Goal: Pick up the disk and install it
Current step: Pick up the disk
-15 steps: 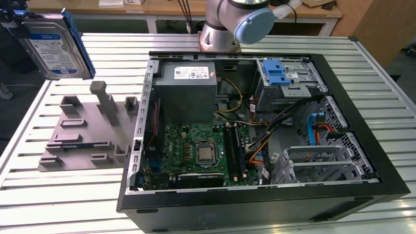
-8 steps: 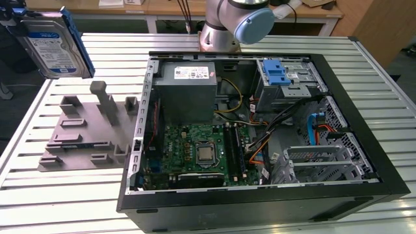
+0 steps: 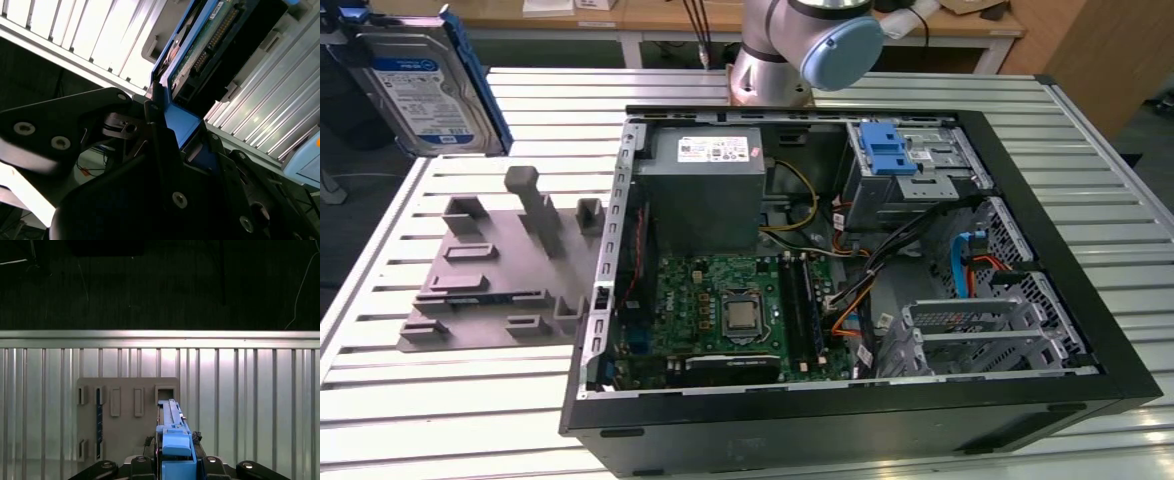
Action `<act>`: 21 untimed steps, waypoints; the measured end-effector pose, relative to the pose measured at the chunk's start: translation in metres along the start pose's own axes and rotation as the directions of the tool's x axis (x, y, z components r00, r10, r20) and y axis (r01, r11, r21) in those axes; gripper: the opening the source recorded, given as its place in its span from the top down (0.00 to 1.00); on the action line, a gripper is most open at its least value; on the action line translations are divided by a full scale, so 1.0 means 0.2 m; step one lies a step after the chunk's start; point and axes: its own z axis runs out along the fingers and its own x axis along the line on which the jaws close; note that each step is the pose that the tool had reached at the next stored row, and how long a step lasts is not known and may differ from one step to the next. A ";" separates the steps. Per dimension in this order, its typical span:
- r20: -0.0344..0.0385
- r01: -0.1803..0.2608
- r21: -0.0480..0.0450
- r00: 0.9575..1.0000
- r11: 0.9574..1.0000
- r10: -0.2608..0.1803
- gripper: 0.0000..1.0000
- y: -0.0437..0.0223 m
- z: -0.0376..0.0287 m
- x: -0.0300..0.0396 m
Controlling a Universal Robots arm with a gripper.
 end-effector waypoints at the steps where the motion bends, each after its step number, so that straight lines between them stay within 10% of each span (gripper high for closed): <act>1: 0.000 0.000 0.000 1.000 1.000 0.000 0.64 0.000 -0.008 0.000; 21: 0.000 0.000 0.000 1.000 1.000 0.000 0.64 0.000 -0.178 -0.001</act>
